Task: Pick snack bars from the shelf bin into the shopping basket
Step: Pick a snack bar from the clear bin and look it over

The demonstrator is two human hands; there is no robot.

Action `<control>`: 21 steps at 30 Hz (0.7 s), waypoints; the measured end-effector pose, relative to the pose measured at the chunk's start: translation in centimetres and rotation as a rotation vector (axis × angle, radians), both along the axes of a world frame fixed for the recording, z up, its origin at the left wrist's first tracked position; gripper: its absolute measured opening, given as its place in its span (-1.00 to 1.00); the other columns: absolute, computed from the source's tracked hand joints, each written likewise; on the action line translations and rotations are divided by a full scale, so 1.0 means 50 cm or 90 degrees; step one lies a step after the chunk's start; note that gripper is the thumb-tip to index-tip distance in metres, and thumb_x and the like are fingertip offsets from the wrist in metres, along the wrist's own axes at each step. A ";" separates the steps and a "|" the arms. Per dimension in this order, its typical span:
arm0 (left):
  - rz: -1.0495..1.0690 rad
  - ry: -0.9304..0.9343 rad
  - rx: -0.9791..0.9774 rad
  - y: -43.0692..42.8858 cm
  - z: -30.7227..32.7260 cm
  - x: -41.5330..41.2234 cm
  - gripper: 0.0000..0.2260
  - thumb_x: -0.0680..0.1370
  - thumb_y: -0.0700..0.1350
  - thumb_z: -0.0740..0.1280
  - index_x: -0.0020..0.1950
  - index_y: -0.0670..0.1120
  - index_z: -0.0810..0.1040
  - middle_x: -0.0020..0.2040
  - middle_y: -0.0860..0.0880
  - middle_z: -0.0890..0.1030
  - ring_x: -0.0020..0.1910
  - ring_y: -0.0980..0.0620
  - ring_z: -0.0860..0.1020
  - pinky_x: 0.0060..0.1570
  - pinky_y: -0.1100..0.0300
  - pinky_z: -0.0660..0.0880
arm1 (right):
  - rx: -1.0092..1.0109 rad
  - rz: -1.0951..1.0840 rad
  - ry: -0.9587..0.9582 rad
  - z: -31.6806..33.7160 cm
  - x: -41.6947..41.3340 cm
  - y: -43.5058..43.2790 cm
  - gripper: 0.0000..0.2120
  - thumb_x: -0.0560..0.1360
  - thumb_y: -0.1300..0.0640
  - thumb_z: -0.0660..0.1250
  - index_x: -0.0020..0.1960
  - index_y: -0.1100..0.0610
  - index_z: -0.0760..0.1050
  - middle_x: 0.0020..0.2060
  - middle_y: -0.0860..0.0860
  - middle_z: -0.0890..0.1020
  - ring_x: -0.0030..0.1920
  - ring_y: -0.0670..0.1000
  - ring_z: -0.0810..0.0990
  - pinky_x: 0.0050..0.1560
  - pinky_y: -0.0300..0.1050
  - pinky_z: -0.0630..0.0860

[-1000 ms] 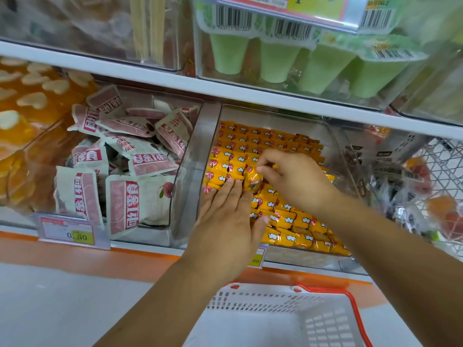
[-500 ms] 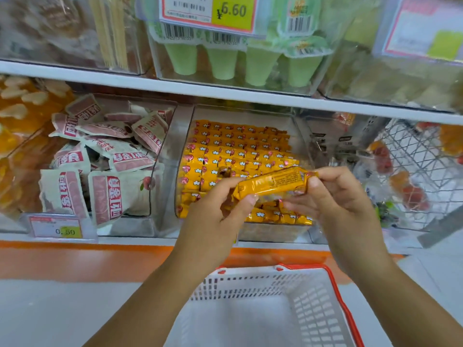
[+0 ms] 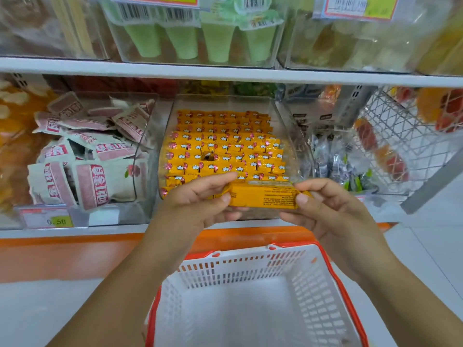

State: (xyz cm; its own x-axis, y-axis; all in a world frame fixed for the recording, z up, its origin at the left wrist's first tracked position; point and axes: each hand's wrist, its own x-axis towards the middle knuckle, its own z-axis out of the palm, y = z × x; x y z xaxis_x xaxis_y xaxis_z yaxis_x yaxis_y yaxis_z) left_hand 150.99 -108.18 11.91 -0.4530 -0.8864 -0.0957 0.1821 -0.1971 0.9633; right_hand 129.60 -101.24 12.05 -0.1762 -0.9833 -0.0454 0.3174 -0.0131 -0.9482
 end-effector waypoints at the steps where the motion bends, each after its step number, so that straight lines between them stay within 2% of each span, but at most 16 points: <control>1: -0.009 0.005 -0.001 -0.001 0.002 0.002 -0.67 0.57 -0.37 0.23 0.19 -0.04 0.61 0.06 -0.06 0.71 -0.03 -0.12 0.70 -0.10 0.22 0.62 | -0.001 0.008 0.005 0.000 -0.002 -0.002 -0.81 0.29 0.15 0.43 -0.09 0.14 0.60 0.02 0.21 0.69 0.00 0.19 0.70 -0.08 -0.12 0.64; 3: -0.023 0.014 0.002 -0.004 0.005 0.004 -0.66 0.57 -0.37 0.20 0.20 -0.06 0.60 0.07 -0.10 0.71 -0.02 -0.13 0.70 -0.09 0.22 0.63 | -0.001 0.016 0.019 0.004 -0.004 -0.007 -0.81 0.30 0.15 0.42 -0.08 0.13 0.61 0.02 0.19 0.70 0.01 0.19 0.70 -0.08 -0.13 0.64; 5: -0.026 0.020 0.001 -0.010 0.004 0.002 -0.67 0.57 -0.35 0.20 0.20 -0.05 0.60 0.08 -0.09 0.71 0.00 -0.14 0.70 -0.09 0.23 0.62 | 0.006 0.014 0.044 0.005 -0.008 -0.015 -0.72 0.31 0.12 0.41 -0.01 0.19 0.56 0.01 0.17 0.70 0.00 0.17 0.71 -0.07 -0.14 0.63; 10: 0.003 0.020 -0.042 -0.022 0.002 -0.004 -0.64 0.44 -0.19 0.33 0.22 -0.01 0.59 0.09 -0.08 0.70 0.02 -0.10 0.70 -0.07 0.22 0.62 | 0.005 0.012 0.020 0.011 -0.014 -0.030 -0.56 0.32 0.11 0.39 0.15 0.28 0.48 0.02 0.22 0.70 0.02 0.21 0.70 -0.07 -0.14 0.63; 13: -0.011 0.022 -0.038 -0.028 0.002 0.001 -0.63 0.42 -0.22 0.32 0.23 -0.04 0.58 0.10 -0.08 0.70 0.05 -0.08 0.69 -0.05 0.24 0.61 | 0.014 0.035 -0.011 0.013 -0.020 -0.029 -0.47 0.32 0.20 0.38 0.26 0.31 0.45 0.06 0.29 0.66 0.05 0.23 0.69 -0.03 -0.13 0.63; 15: -0.016 0.010 -0.040 -0.028 0.003 0.002 -0.64 0.45 -0.25 0.31 0.24 -0.06 0.57 0.06 -0.10 0.71 0.04 -0.06 0.69 -0.06 0.25 0.61 | 0.021 0.030 -0.001 0.011 -0.022 -0.029 -0.49 0.33 0.24 0.37 0.27 0.30 0.47 0.06 0.30 0.66 0.04 0.23 0.69 -0.06 -0.14 0.63; 18: 0.036 -0.046 -0.056 -0.022 0.004 -0.005 -0.74 0.55 -0.30 0.28 0.13 -0.03 0.63 -0.07 -0.08 0.73 -0.07 -0.01 0.71 -0.12 0.26 0.62 | 0.015 -0.015 0.043 0.006 -0.023 -0.029 -0.61 0.27 0.15 0.42 0.08 0.24 0.58 -0.05 0.26 0.70 -0.07 0.21 0.72 -0.14 -0.14 0.64; 21: 0.077 -0.165 -0.111 -0.016 0.002 -0.009 -0.80 0.60 -0.18 0.27 -0.05 0.01 0.68 -0.10 0.03 0.73 -0.09 0.09 0.71 0.00 0.19 0.59 | -0.008 -0.041 0.112 0.002 -0.020 -0.028 -0.88 0.29 0.02 0.46 -0.24 0.04 0.64 -0.09 0.14 0.72 -0.03 0.15 0.70 -0.03 -0.11 0.63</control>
State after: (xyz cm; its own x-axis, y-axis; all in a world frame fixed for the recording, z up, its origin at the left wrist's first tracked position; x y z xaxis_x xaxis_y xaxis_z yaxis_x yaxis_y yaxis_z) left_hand 150.53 -108.99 12.03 -0.3243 -0.9452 -0.0368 -0.0620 -0.0176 0.9979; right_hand 128.60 -102.62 12.12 -0.2422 -0.9702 0.0042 0.1455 -0.0406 -0.9885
